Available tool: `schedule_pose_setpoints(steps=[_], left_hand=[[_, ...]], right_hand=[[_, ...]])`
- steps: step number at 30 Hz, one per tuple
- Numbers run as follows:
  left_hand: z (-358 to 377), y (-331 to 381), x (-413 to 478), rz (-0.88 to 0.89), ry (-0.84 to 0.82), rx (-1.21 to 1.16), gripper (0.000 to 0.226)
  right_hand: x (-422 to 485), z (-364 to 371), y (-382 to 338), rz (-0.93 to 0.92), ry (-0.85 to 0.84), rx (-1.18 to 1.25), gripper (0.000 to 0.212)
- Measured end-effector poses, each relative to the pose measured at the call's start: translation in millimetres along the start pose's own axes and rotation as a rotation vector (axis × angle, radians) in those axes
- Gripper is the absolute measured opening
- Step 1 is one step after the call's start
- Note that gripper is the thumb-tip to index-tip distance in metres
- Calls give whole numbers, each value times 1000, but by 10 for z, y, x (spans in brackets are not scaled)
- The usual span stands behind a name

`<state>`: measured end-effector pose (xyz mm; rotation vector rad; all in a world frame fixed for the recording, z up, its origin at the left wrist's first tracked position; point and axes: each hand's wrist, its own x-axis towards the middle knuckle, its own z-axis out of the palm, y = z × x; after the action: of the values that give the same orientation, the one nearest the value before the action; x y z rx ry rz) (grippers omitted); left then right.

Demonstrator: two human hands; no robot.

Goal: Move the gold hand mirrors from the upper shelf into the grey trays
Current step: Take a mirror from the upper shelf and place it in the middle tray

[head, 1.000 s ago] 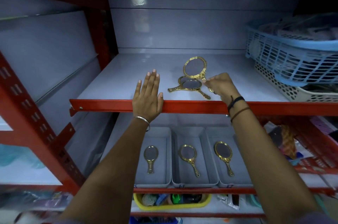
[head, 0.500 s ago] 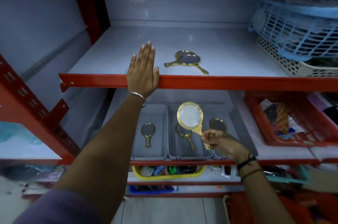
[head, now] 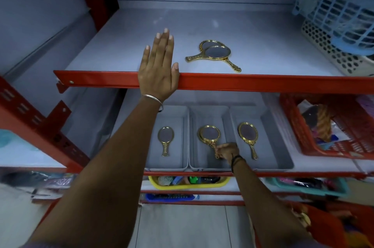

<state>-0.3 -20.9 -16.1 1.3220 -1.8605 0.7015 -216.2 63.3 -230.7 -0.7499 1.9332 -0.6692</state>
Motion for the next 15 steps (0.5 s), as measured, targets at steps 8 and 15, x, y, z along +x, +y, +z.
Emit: schedule_pose_setpoints(steps=[8,15], left_hand=[[10,-4,-47,-8,-25,2,59],[19,6,-59,-23,-58,-2,61]], right_hand=[[-339,-17,-140,-205,160,-47,22],[-1429,-567,-1153,-873,241,201,31]])
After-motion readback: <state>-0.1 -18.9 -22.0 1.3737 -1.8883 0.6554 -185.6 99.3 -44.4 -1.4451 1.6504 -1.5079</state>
